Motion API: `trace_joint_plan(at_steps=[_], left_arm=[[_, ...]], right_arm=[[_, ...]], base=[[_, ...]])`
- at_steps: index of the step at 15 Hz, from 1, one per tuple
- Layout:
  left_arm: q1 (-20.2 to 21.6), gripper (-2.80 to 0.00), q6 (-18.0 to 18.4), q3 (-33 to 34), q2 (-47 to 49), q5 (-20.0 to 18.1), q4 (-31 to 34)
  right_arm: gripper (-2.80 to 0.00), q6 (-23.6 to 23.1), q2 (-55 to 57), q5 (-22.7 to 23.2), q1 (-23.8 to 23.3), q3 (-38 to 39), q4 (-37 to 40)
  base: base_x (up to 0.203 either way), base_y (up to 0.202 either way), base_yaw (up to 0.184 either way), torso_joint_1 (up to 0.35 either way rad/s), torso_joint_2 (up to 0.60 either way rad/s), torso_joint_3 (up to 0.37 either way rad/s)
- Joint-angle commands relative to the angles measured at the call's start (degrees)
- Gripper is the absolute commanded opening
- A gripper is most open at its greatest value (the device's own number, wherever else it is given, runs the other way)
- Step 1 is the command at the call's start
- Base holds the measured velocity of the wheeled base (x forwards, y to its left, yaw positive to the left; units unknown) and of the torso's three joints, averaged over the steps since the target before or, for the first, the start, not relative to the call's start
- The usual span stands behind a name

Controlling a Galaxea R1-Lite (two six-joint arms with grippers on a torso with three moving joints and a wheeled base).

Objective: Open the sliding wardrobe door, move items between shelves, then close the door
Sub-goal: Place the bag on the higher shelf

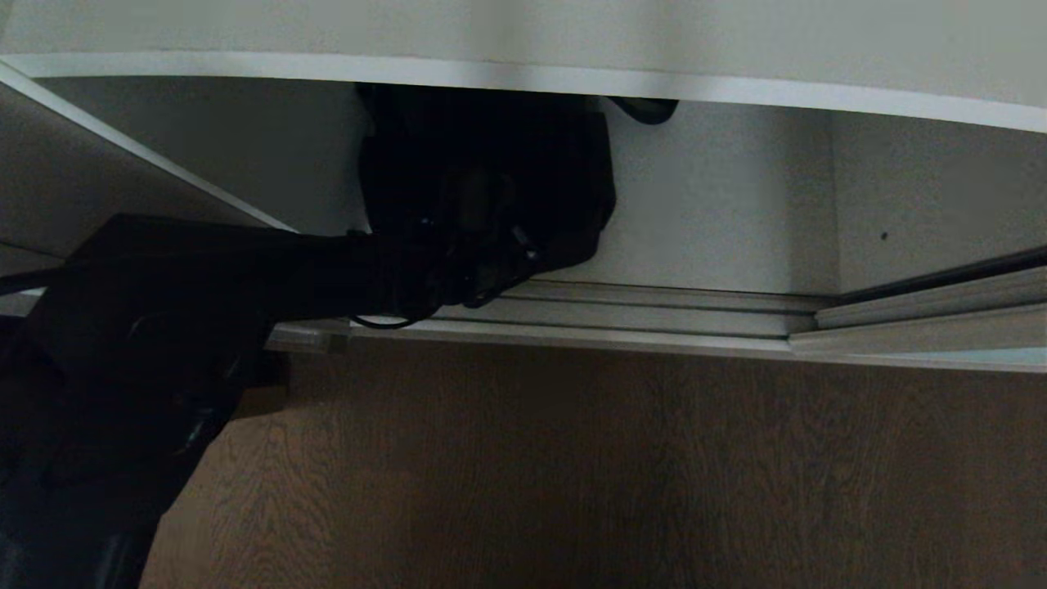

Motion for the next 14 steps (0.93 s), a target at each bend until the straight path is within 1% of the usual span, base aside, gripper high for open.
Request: trace_joint_plan(at_steps=[1,3,6,9,11,14], left_arm=[[-1.35,-2.80,0.60,2.86,-5.37,0.26,0.21],[-2.03,-2.80,1.15,5.29,-9.24,0.16,0.33],[-3.42,-2.80,2.33,11.34,-14.57,-0.01,0.40],[-6.08,-2.80,3.64,19.04,-19.95,0.06,0.35],[-7.83,-2.80,4.40,22.49,-23.58,-0.01,0.47],[-10.17,-2.80,4.64,27.13,-28.48,0.09,2.66]], right_arm=[[-2.80,0.00,-0.04,0.00,0.02,0.00,-0.04],[-2.80,0.00,-0.04,0.00,0.02,0.00,-0.04],[-2.80,0.00,-0.04,0.00,0.02,0.00,-0.04],[-2.80,0.00,-0.04,0.00,0.10,0.00,-0.04],[-2.80,0.00,-0.04,0.00,0.02,0.00,-0.04],[-2.80,0.00,-0.04,0.00,0.02,0.00,-0.04]], base=[[0.000,0.000,0.000,0.000,0.00,0.000],[0.000,0.000,0.000,0.000,0.00,0.000],[0.000,0.000,0.000,0.000,0.00,0.000],[0.000,0.000,0.000,0.000,0.00,0.000],[0.000,0.000,0.000,0.000,0.00,0.000],[0.000,0.000,0.000,0.000,0.00,0.000]])
